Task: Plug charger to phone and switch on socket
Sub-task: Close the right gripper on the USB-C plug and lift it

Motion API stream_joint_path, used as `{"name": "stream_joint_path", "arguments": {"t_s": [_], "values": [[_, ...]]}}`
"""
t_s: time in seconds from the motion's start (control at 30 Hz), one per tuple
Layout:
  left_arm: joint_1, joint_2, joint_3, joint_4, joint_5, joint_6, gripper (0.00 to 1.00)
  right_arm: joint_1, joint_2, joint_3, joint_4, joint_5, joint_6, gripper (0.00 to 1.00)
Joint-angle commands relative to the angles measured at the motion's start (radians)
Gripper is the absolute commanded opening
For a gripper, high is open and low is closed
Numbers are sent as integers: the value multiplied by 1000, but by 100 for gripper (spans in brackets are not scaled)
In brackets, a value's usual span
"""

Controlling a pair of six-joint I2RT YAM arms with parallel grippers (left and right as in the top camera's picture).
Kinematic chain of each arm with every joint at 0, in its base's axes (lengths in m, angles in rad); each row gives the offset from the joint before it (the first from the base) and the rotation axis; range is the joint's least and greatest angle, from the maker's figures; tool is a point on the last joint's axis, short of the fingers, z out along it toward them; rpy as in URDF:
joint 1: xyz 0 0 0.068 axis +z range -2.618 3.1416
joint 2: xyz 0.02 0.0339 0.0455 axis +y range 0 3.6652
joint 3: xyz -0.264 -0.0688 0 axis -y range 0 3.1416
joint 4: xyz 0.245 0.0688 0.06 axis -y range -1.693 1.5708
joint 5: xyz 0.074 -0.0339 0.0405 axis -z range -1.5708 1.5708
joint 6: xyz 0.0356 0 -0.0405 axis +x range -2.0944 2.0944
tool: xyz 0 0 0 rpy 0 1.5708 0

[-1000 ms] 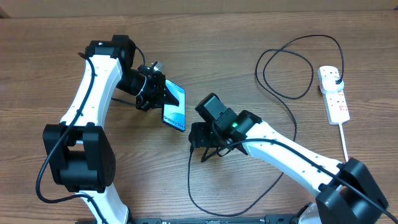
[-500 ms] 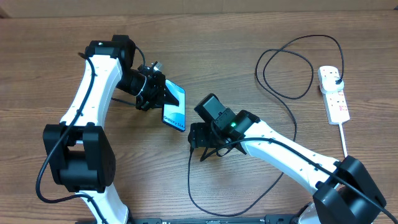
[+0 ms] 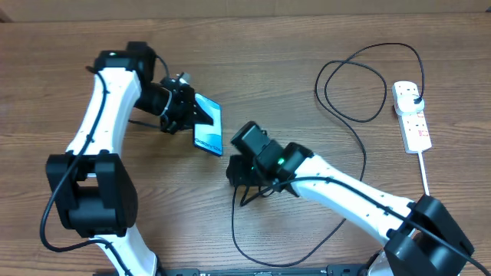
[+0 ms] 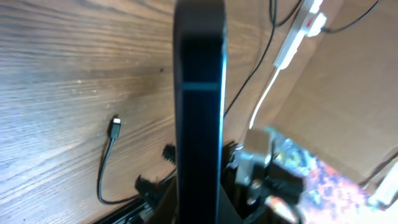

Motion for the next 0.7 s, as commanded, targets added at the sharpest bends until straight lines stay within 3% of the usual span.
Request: {"name": "stream_joint_path", "arguments": {"t_s": [0.0,0.3,0.67], "values": [[79,-19,17,8,93,5,4,53,4,-7,0,97,120,56],[209,-19,17,28,179,64,4,130,29,-8,-15,211,247,51],[206,-19,17,25,177,95,4,150,189,-8,-6,242,297,47]]}}
